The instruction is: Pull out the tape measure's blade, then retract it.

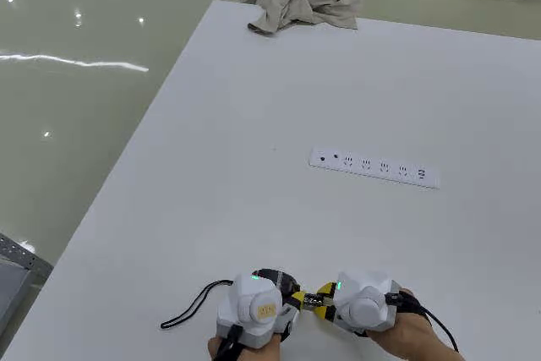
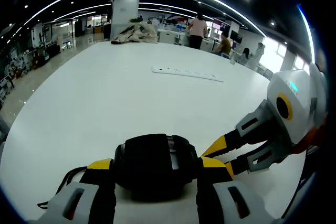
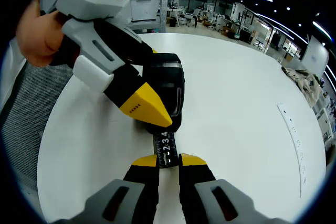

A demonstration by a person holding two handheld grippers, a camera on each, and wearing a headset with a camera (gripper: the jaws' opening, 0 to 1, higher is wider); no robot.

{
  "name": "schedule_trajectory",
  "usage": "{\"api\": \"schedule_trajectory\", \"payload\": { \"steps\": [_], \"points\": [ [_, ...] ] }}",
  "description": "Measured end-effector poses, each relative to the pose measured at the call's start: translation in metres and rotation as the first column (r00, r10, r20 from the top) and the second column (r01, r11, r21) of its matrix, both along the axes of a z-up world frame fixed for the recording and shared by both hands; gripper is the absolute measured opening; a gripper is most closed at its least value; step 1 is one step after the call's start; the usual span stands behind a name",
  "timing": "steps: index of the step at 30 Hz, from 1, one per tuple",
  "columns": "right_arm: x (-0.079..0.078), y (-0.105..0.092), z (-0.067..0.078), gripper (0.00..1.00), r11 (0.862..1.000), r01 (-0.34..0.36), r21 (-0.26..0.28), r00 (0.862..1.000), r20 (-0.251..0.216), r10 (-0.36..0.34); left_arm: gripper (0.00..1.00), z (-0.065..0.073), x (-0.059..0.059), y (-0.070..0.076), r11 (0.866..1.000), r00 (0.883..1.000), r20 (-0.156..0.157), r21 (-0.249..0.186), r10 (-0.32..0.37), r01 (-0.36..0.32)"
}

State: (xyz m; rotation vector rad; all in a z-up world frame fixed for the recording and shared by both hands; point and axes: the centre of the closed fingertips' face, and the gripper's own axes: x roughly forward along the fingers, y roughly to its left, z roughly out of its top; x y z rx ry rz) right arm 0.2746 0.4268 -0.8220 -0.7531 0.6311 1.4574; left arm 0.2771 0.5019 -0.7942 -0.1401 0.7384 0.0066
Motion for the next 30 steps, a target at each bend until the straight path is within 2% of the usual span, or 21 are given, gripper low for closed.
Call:
{"api": "schedule_trajectory", "payload": {
  "steps": [12,30],
  "points": [
    [-0.002,0.010,0.000,0.13,1.000,-0.008,0.015,1.000,-0.017,0.008,0.59,0.001,0.000,0.000,1.000,1.000,0.003,0.001,-0.004,0.004],
    [-0.005,0.019,0.000,0.13,1.000,-0.024,0.018,1.000,-0.012,0.024,0.59,0.001,0.000,-0.001,1.000,1.000,0.002,-0.001,-0.009,0.009]
  ]
}}
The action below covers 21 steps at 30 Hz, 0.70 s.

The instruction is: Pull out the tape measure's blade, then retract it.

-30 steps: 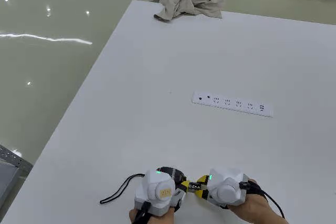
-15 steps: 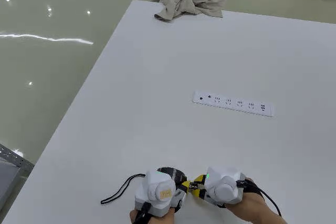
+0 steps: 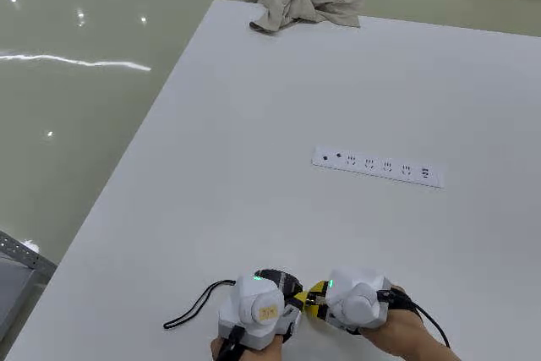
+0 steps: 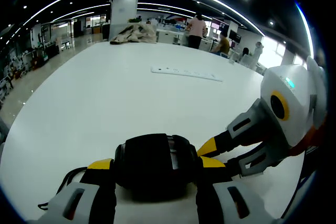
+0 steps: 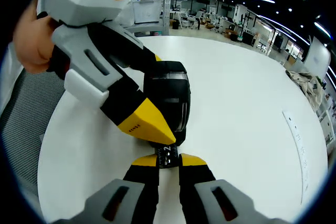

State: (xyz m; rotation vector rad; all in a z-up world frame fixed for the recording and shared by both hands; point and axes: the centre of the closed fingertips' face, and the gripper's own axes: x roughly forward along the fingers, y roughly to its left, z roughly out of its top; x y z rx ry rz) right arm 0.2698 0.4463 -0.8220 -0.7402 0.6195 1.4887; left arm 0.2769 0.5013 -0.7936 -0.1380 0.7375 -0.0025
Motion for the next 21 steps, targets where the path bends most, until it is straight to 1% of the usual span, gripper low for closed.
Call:
{"api": "schedule_trajectory", "payload": {
  "steps": [21],
  "points": [
    [-0.0014,0.0061,-0.0014,0.14,0.999,-0.033,-0.012,0.999,0.013,0.033,0.59,-0.0001,-0.0005,0.0006,1.000,1.000,-0.006,-0.007,0.002,-0.002]
  ]
}}
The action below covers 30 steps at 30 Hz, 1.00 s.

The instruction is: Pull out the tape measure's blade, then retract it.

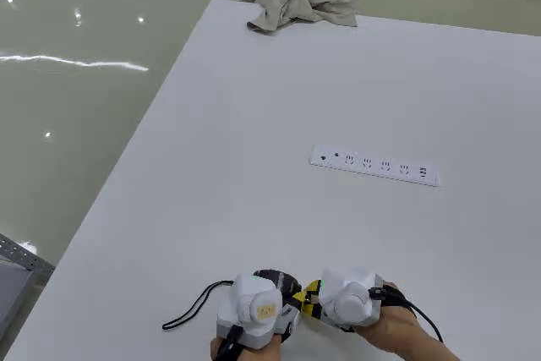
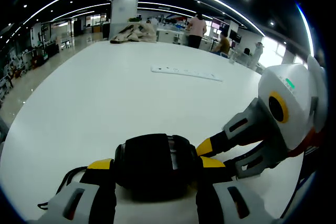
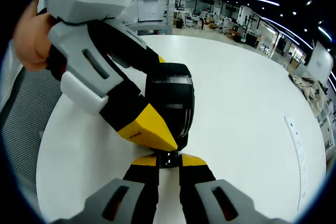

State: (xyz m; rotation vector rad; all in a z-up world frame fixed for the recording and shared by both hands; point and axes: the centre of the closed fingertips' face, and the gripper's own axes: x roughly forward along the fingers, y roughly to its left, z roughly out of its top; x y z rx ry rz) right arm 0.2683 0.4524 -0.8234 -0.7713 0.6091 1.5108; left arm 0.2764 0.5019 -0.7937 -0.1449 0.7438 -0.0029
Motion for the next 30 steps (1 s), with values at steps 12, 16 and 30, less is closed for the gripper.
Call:
{"api": "schedule_trajectory", "payload": {
  "steps": [12,16,30],
  "points": [
    [0.0002,0.0015,-0.0020,0.14,1.000,-0.019,-0.007,1.000,0.003,0.019,0.59,-0.0002,0.0000,-0.0001,1.000,1.000,-0.002,-0.001,-0.004,0.004],
    [-0.0003,0.0013,-0.0008,0.14,1.000,-0.017,-0.011,1.000,0.004,0.017,0.59,-0.0005,-0.0001,0.0000,1.000,1.000,-0.002,-0.002,-0.004,0.004],
    [0.0003,0.0015,-0.0018,0.16,1.000,-0.015,-0.020,1.000,0.010,0.015,0.61,-0.0001,0.0004,0.0006,1.000,1.000,0.001,-0.022,0.001,-0.001]
  ]
}}
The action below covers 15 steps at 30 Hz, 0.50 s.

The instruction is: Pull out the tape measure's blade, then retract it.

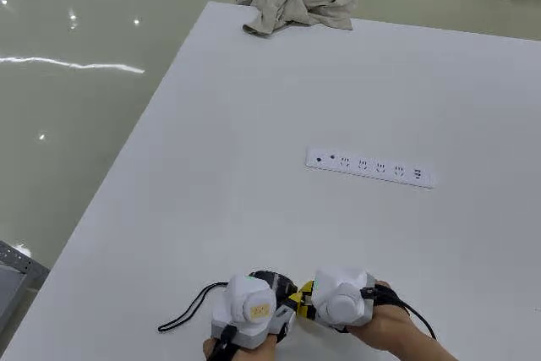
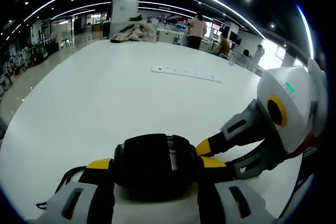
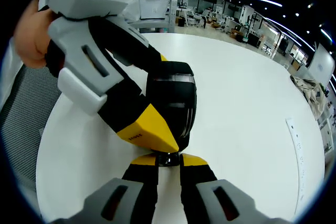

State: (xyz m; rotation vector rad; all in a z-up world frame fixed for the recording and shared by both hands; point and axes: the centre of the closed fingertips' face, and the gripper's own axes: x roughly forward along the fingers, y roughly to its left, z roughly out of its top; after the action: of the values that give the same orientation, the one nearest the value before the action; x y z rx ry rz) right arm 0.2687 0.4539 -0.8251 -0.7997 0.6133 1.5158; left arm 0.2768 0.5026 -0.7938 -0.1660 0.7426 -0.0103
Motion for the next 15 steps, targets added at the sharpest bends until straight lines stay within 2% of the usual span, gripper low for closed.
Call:
{"api": "schedule_trajectory", "payload": {
  "steps": [10,15],
  "points": [
    [-0.0007,0.0001,0.0023,0.17,1.000,0.011,0.002,1.000,0.014,-0.011,0.63,-0.0004,-0.0014,-0.0009,1.000,1.000,0.005,0.009,-0.017,0.017],
    [-0.0010,-0.0029,0.0006,0.19,1.000,0.031,0.002,1.000,-0.002,-0.031,0.63,-0.0008,-0.0011,-0.0007,1.000,1.000,0.005,0.005,-0.015,0.015]
  ]
}}
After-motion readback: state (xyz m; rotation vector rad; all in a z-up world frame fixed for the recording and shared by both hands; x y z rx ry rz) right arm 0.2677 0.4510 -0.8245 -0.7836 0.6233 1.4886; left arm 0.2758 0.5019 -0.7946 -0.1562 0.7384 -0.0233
